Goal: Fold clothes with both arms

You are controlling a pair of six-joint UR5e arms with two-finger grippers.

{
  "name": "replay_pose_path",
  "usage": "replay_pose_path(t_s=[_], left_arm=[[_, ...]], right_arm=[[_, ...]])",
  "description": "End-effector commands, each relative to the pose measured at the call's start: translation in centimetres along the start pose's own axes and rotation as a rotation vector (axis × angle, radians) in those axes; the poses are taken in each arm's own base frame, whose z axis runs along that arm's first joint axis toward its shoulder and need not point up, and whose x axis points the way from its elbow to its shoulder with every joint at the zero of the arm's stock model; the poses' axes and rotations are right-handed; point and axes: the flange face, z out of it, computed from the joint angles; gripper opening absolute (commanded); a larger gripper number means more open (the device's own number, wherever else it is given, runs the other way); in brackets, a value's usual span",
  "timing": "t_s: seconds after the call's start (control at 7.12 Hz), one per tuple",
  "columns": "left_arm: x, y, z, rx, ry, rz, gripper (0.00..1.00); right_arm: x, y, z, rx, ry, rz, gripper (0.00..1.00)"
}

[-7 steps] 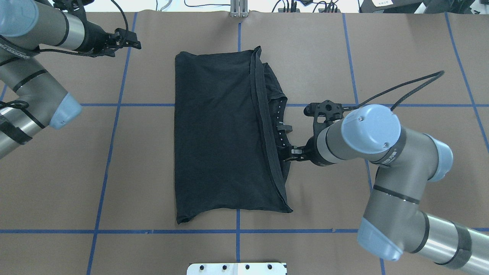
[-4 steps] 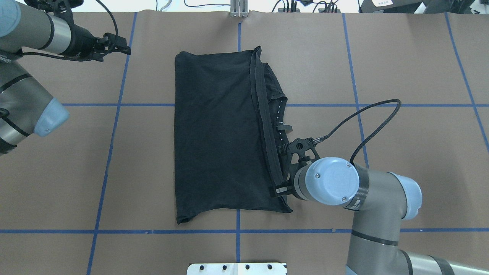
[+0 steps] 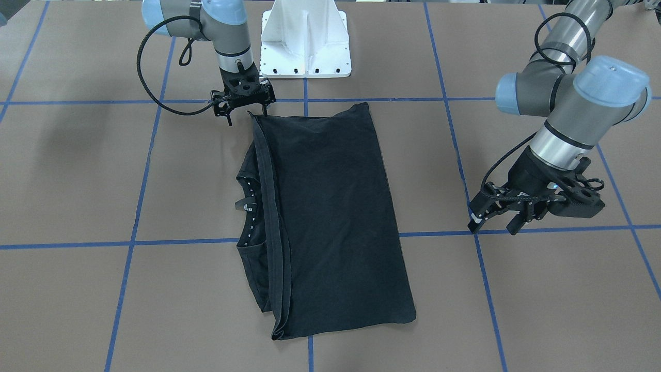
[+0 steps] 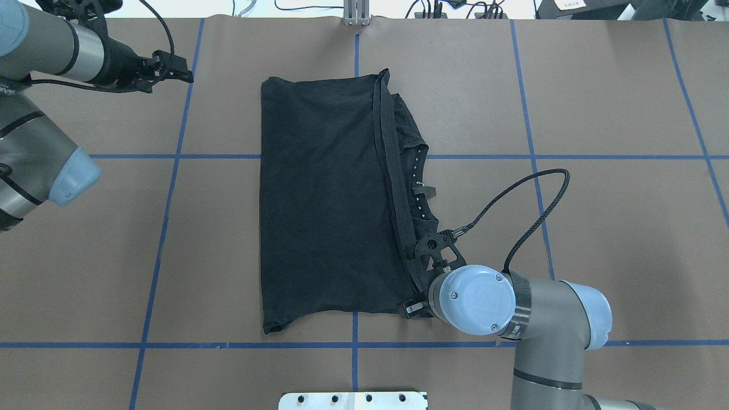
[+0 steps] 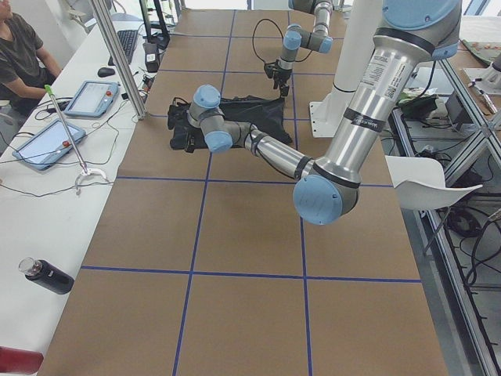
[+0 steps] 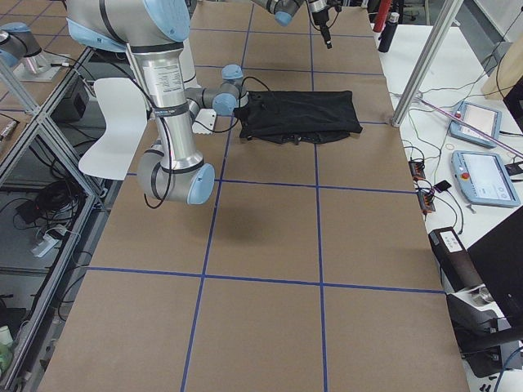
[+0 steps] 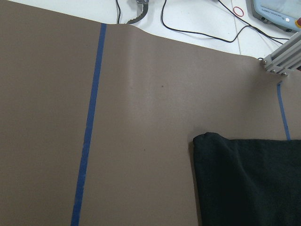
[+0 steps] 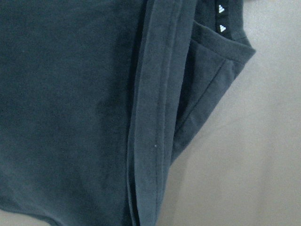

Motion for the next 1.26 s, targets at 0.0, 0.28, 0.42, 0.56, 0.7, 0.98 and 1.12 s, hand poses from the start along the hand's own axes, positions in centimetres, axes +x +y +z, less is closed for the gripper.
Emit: replay_pose_path(t_s=[0.0, 0.28, 0.42, 0.56, 0.7, 0.98, 1.12], left_arm=[[-0.3, 0.2, 0.4, -0.005, -0.008, -0.003, 1.0], [-0.3, 0.1, 0.4, -0.003, -0.009, -0.003, 1.0], [-0.5, 0.2, 0.6, -0.005, -0.011, -0.003, 1.0], [-0.5, 0.3, 0.7, -0.005, -0.013, -0.003, 1.0], [-0.3, 0.3, 0.6, -0.004, -0.011, -0.002, 1.0], [-0.2, 0.2, 0.5, -0.003, -0.008, -0.002, 1.0], [-0.1, 0.2, 0.5, -0.002, -0.007, -0.002, 1.0]], right_arm=[[-0.1, -0.3, 1.0, -0.003, 0.017, -0.029, 1.0], [-0.1, -0.9, 1.3, -0.001, 0.023, -0.024, 1.0], [0.4, -1.7, 1.3, 0.004, 0.028, -0.021, 1.0], [0.8, -2.1, 1.4, 0.007, 0.035, -0.014, 1.0], [1.3, -2.4, 1.6, 0.001, 0.042, -0.008, 1.0], [1.7, -2.5, 2.3, -0.006, 0.054, -0.003, 1.0], [2.3, -3.0, 2.3, -0.004, 0.06, 0.0, 1.0]])
